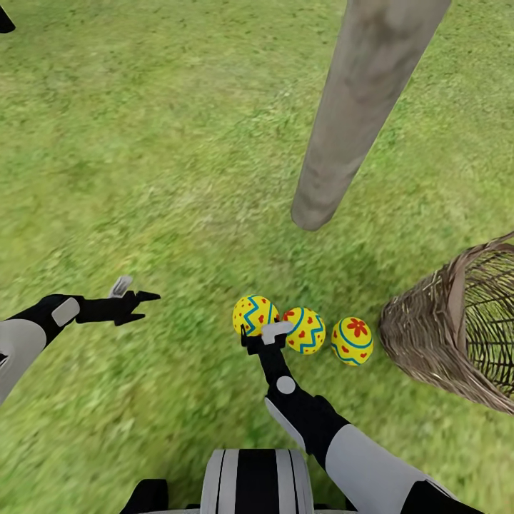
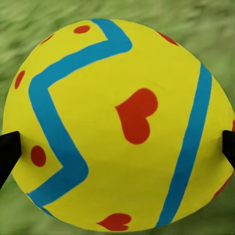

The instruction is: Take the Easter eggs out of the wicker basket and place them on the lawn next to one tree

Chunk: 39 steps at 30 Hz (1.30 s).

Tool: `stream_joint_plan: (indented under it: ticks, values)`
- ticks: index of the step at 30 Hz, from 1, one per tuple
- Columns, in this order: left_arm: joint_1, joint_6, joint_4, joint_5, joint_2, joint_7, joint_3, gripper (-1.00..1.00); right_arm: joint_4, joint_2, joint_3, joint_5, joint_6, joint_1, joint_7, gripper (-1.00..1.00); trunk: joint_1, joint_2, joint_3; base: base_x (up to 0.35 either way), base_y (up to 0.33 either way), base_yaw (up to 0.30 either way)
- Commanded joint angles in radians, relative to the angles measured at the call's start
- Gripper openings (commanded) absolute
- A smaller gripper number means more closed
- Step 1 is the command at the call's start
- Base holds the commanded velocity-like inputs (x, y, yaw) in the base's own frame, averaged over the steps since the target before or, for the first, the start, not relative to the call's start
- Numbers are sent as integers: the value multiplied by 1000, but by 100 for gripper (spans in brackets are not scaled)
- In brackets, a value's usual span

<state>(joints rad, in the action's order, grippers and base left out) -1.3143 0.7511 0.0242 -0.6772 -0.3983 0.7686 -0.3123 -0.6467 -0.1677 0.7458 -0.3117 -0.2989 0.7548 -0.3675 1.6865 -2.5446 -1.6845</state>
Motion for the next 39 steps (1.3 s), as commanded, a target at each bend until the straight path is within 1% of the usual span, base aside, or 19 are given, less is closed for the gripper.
stream_joint_plan:
  ticks: [1, 6, 14, 15, 24, 28, 38, 39]
  values:
    - [0, 5, 0, -6, -1, 3, -8, 100, 1, 0, 7, -10, -6, 1, -7, -100, 0, 0, -1, 7, 0, 0]
    - [0, 5, 0, -3, 0, 4, -8, 100, 0, 0, 6, -10, -6, 1, -7, -100, 2, -1, -20, 1, 0, 0]
    - [0, 5, 0, -2, 1, 4, -8, 100, -1, 0, 7, -10, -7, 1, -7, -100, 2, -1, -20, 0, 0, 0]
    - [0, 5, 0, -2, 0, 5, -8, 100, -1, 0, 7, -10, -7, 1, -7, 100, 2, -1, -20, 0, 0, 0]
    - [0, 5, 0, 1, -2, 6, -7, 100, -2, 0, 6, -10, -6, 1, -7, 100, 2, -1, -20, 0, 0, 0]
    - [0, 5, 0, 1, -2, 6, -8, 100, -2, 0, 6, -10, -6, 1, -7, 100, 0, 0, -4, 0, 0, 0]
    - [0, 6, 0, -4, 0, 1, -8, 100, -3, 2, 5, -10, -7, 1, -6, 100, 0, 0, -4, 0, 0, 0]
    - [0, 6, 0, -4, 1, 2, -8, 100, -16, 3, 5, -10, -6, 1, -6, 100, 0, 0, -4, 0, 0, 0]
